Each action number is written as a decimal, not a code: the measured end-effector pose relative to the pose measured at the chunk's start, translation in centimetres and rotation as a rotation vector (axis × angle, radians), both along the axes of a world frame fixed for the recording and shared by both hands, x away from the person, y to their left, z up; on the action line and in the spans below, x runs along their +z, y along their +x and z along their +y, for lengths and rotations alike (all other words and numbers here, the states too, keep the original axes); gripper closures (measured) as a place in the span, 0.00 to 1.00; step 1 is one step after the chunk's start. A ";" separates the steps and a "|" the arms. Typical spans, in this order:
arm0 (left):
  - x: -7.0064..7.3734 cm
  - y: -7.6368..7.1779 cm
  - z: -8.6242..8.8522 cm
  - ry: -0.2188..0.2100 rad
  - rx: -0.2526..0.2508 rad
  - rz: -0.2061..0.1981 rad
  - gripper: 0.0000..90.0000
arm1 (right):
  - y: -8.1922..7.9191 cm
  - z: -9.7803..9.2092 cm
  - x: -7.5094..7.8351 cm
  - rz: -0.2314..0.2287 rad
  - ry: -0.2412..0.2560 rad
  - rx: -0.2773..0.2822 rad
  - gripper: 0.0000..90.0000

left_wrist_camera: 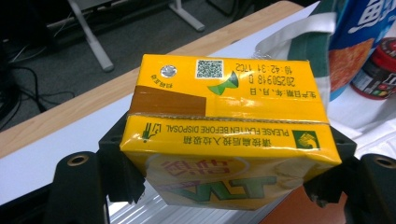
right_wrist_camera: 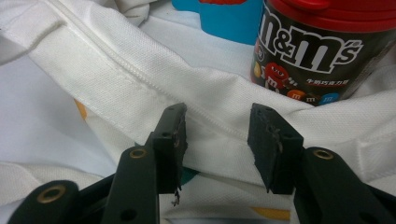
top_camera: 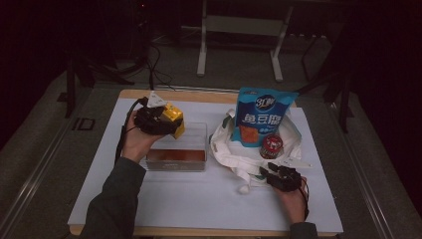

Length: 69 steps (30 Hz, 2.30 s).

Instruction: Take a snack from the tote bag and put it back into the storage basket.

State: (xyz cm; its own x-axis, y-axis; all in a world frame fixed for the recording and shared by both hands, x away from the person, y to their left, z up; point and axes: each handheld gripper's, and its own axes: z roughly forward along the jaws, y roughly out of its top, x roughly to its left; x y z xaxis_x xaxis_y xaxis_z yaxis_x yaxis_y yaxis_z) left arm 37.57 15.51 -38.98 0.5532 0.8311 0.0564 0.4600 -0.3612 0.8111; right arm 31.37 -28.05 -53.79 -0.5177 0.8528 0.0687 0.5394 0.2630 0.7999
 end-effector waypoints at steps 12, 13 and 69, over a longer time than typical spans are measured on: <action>-1.4 -0.1 1.9 -0.003 0.056 0.029 0.31 | 0.0 0.0 0.0 0.001 -0.001 0.000 0.63; -1.4 -0.1 2.0 0.000 0.061 0.031 0.31 | 0.0 0.0 0.0 0.000 -0.001 0.000 0.63; -7.6 -1.0 6.5 0.010 0.218 0.156 0.31 | -0.1 0.1 0.0 -0.003 -0.005 -0.002 0.62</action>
State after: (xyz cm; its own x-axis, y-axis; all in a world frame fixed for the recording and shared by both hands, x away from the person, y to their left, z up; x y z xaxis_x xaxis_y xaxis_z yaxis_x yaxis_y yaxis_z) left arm 36.59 22.03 -46.56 0.3634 0.9316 -0.0070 0.6472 -0.2470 0.7212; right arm 31.32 -28.00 -53.79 -0.5164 0.8541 0.0624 0.5371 0.2662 0.8004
